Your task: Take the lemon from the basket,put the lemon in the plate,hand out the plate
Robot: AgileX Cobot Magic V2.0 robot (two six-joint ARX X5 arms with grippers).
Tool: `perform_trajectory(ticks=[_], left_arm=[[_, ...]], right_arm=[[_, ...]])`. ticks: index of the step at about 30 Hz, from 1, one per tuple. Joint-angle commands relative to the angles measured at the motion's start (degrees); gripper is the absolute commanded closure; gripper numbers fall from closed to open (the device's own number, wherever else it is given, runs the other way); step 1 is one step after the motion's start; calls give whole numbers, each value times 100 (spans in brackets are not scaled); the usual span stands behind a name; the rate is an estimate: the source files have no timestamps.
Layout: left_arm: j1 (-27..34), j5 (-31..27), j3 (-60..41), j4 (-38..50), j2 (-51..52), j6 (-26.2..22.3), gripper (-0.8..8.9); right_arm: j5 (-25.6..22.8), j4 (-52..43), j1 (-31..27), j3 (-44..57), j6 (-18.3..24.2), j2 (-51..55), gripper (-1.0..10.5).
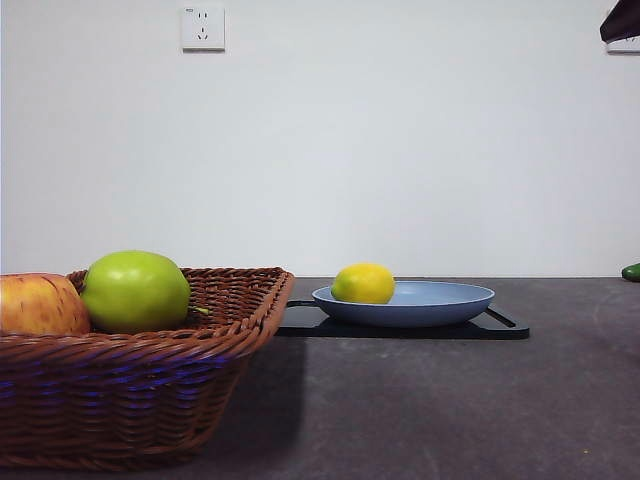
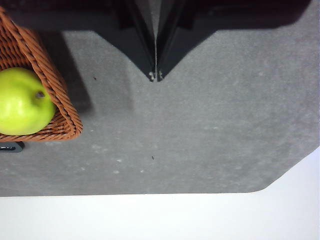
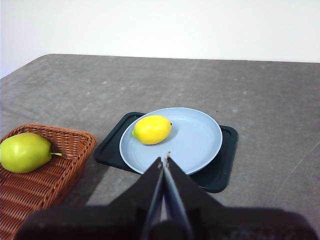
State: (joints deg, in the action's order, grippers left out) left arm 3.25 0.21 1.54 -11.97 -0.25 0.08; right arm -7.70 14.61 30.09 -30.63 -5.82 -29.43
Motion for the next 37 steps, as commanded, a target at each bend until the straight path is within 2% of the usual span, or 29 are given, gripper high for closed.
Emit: perform_trajectory(ticks=[1,3,8,10,17,21,26,30,37], left_arm=[[22,9,-57,-2,17,37,805],[22,9,-57,-2,17,37,805],[22,9,-57,-2,17,37,805],[22,9,-57,-4,17,37,805],[22,9,-57,-2,17,37,805],[22,9,-57,-2,17,37,805],[22,9,-57,-4,17,37,805],[22,9,-57,-4,17,37,805],[22,9,-57,-4,17,37,805]], right_arm=[[-20,-46,31,-50,-68,-13,943],[-20,-42,33,-50,-46,-4,943],[-17,149,-96,-2,960,643,943],[33,131,-297,127,1176,946,943],[33,-22,-1399,1043,1191,1902,943],[94,-332,-1770,1681,1191,2227,943],[957,-907,-2232,2400,1191,2476,943],[1370,-916,-2417,2702,1174,2603,943],[1360,-872,-2450,3016,1010,2824,943]])
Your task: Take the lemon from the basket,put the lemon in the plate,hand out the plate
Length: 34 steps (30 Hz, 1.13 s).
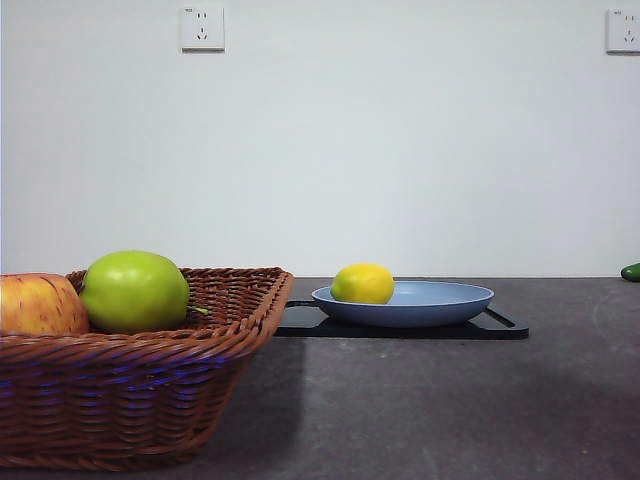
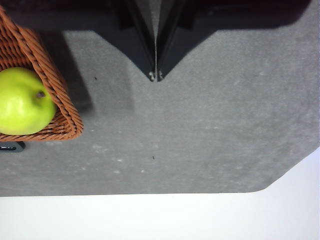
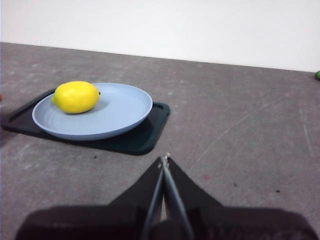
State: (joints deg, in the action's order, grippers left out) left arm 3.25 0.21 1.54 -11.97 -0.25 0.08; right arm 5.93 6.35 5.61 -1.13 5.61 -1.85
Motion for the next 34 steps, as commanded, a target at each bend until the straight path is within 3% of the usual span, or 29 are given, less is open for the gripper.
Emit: perform_trajectory(ticks=[1,4,34], left_arm=[[22,9,-57,-4,17,37,805],[22,9,-57,-2,17,37,805],[22,9,-57,-2,17,37,805]], right_arm=[[-4,52,-2,66,-216,94,943],[-7,199,-2,66,-448,114,943],[-9,181,2,63,-448,114,943]])
